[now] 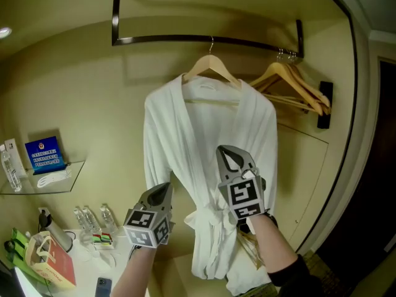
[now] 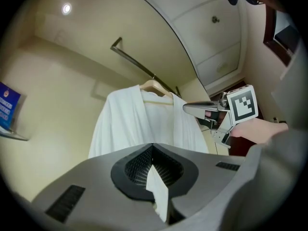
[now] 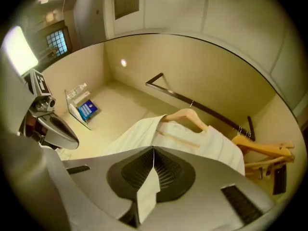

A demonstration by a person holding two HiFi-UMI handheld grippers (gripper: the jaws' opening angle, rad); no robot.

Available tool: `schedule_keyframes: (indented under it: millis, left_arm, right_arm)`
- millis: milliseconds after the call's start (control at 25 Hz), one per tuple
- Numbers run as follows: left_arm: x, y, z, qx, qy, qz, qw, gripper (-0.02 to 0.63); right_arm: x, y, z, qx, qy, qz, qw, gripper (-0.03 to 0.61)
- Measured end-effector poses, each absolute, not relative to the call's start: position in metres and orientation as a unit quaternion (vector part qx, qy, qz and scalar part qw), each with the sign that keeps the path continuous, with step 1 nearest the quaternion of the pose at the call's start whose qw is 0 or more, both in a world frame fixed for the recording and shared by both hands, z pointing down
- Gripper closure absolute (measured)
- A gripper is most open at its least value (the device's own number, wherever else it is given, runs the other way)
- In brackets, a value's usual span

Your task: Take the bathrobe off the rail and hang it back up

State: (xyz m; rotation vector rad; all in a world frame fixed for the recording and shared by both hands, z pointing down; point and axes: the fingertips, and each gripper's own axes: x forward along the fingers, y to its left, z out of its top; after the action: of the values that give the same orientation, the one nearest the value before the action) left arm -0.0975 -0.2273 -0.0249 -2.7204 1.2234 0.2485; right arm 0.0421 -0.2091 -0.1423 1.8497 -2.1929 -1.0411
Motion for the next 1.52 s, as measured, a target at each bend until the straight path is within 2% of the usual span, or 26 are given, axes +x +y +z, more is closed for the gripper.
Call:
schedule_keyframes:
  millis: [240,560,680,920,1200,1520]
  left_arm:
    - [-0.055,-0.257,-0.087,-0.914,0.382,0.09,0.102,0.611]
    - [-0.026,-0.288,-0.168,-0.914,0.365,0.121,0.13,0.611]
    - [-0.019,-0.294,-0.188,-0.913,0.364,0.121,0.137,0.611]
    - [-0.005,-0.302,-0.209,-0.913,0.358,0.124,0.15,0.611]
    - [0.006,-0.3,-0.215,-0.916,0.353,0.12,0.146,0.611]
    - [0.005,-0.313,-0.215,-0.912,0.359,0.129,0.149,0.611]
  right_arm:
    - [0.069,-0.238,-0.229,0.652,-0.624,-0.424,0.079,0.492]
    - [0.071,-0.276,-0.312,0.656,-0.564,-0.483,0.138,0.279]
    - [0.074,-0.294,-0.334,0.656,-0.542,-0.495,0.176,0.258]
    - [0.083,-0.328,-0.353,0.656,-0.528,-0.488,0.23,0.242]
    - [0.085,-0.353,-0.363,0.651,-0.524,-0.483,0.261,0.239]
    - [0.09,-0.375,-0.362,0.645,-0.521,-0.481,0.284,0.31]
